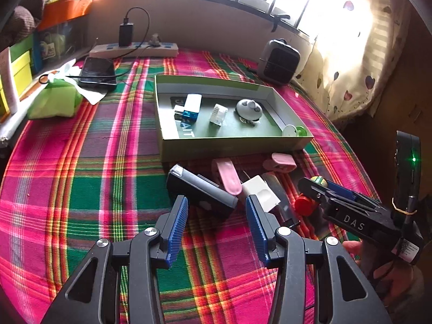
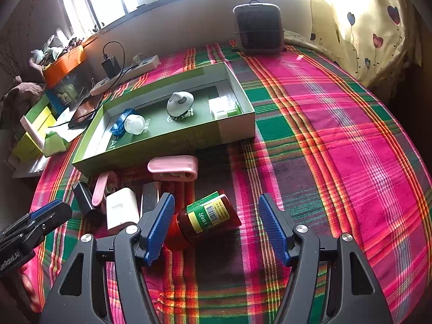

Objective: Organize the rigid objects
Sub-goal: 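Grasp the red-capped brown jar with the right tool while the left tool moves to the black block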

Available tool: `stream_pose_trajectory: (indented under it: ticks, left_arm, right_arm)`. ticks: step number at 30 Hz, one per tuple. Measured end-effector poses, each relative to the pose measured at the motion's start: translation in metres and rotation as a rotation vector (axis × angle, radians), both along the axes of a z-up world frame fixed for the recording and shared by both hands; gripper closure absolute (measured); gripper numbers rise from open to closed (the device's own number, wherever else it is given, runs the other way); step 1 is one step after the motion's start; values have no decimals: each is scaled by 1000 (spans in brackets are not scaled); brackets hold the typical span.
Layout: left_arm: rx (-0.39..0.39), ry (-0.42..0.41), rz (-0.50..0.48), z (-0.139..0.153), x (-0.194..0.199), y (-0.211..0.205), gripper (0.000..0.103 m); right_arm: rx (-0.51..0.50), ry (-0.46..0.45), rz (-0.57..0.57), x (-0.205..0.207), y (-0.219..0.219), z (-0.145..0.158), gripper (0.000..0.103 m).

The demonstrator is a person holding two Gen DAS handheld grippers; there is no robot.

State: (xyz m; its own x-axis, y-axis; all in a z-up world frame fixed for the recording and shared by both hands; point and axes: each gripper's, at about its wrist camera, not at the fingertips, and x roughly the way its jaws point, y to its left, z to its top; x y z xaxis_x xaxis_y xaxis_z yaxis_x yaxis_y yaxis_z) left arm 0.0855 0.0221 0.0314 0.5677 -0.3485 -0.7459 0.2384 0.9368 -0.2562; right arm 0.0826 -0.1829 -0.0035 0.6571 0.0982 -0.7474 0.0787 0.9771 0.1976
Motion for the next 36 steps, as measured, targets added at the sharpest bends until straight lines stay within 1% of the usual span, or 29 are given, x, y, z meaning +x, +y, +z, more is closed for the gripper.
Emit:
stream_pose_trajectory:
  ticks: [2, 6, 12, 17, 20, 24, 27, 31, 36]
  left_arm:
    - [19, 5, -12, -1, 0, -7, 59]
    - [58, 8, -13, -5, -1, -15, 59]
    - [112, 33, 14, -14, 5, -14, 59]
    - [131, 54, 17, -22, 10, -13, 59]
    - [116, 55, 32, -22, 11, -7, 59]
    - [113, 55, 67, -22, 9, 5, 59]
    - [112, 53, 88, -22, 7, 14, 59]
    - [112, 53, 116, -21, 5, 28, 59]
    - [109, 51, 133, -21, 4, 39, 59]
  right_arm:
    - [-6, 6, 10, 2, 3, -2, 38]
    - [-56, 16, 16, 2, 7, -5, 37]
    - [-134, 12, 2, -1, 3, -5, 37]
    - [-117, 35, 12, -5, -4, -9, 37]
    - [-107, 30, 22, -11, -7, -9, 37]
    - [-125, 20, 25, -18, -10, -9, 37]
    - [-121, 7, 37, -23, -13, -8, 37]
    - [-138, -12, 57, -30, -14, -8, 37]
    - [-163, -16, 45, -35, -18, -7, 37]
